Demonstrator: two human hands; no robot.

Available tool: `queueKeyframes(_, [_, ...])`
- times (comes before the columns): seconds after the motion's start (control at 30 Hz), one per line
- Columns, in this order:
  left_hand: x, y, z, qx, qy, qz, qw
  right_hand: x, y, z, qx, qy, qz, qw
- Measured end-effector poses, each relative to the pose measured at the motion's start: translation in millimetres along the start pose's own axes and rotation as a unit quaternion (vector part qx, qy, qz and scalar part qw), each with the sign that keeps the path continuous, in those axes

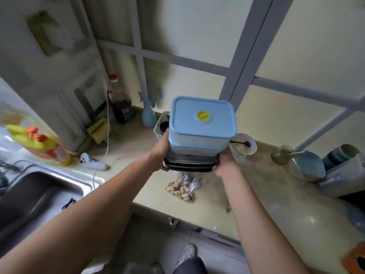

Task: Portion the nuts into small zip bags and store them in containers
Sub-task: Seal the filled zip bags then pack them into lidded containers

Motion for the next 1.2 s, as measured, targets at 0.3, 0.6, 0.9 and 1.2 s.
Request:
queueKeyframes(0.3, [-15.2, -3.8, 101.1, 0.033, 0.084, 0.015, 0.996, -60.2, 14.7, -82.0, 0.047, -0.054, -0.008, 0.997])
queueKeyframes(0.6, [-40.9, -41.5, 155.1, 0.041, 0.086, 0.038, 0.995, -108.9, 79.5, -101.4, 0.073, -0.026, -0.044, 0.996])
queueKeyframes(0.9, [-89.9, -50.4, 186.8, 0.026, 0.049, 0.074, 0.996, -133.7, 102.8, -111.1, 0.050, 0.055, -0.065, 0.995])
queueKeyframes(1.2, [-142.0, -47.5, 190.7, 0.012, 0.036, 0.089, 0.995, -155.9, 114.3, -94.7, 0.011, 0.136, -0.055, 0.989])
Point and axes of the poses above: each hand's wrist, its own x-axis away from the middle knuckle, its own z-axis out of the back of the hand, y = z × x, the point moved 7 cm from there along -x, towards the middle knuckle, and after that the axes turned 9 degrees about -y, right-handed, at the moved point
